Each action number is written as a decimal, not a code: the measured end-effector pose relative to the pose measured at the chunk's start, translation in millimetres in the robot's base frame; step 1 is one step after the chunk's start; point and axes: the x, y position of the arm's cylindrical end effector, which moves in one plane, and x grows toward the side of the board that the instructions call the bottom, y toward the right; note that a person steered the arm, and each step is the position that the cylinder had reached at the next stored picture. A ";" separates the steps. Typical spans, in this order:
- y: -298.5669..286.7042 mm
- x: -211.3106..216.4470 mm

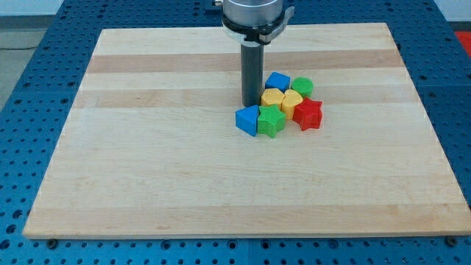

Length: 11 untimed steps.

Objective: Move the blue triangle slightly upwards

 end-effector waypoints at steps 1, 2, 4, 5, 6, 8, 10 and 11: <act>6.4 0.0; 7.1 0.0; -41.5 9.5; -65.0 37.6; -64.2 69.2; -18.1 76.4; -16.5 74.1; -16.5 70.4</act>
